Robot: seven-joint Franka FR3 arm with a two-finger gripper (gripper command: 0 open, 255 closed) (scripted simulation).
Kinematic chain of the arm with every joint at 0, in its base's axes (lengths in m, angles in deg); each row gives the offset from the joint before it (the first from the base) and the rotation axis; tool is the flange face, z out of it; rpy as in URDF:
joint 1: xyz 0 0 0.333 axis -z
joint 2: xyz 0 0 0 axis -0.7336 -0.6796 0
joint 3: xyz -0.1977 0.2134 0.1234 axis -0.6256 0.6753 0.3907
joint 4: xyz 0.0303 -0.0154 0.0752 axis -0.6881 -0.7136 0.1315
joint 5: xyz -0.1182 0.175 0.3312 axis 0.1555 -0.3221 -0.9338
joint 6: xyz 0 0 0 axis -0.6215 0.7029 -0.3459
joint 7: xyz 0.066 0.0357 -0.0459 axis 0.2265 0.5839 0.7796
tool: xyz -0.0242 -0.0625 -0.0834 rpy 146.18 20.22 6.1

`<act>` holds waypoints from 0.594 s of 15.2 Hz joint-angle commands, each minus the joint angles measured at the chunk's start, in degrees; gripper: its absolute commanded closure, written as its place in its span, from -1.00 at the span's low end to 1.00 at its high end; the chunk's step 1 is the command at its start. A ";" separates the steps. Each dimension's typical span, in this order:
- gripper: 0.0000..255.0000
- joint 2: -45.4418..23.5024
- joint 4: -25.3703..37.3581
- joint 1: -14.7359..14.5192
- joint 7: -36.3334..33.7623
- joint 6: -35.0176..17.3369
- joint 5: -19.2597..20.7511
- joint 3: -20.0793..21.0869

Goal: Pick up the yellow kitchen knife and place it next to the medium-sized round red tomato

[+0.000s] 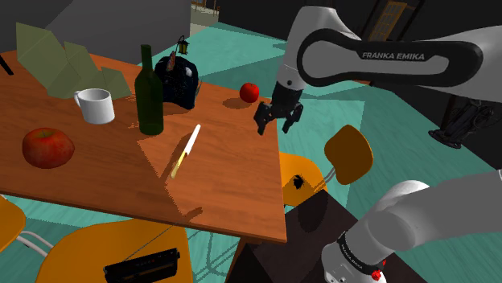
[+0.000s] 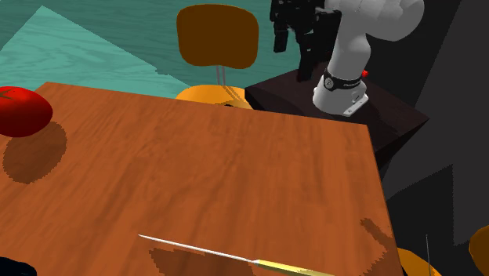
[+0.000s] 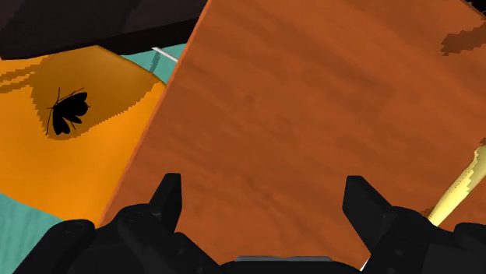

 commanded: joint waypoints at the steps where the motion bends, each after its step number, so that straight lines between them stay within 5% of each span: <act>1: -1.00 -4.95 2.73 0.60 -5.25 -1.97 0.49 3.01; 9: -1.00 -24.81 15.87 2.08 -26.32 -5.51 8.36 11.85</act>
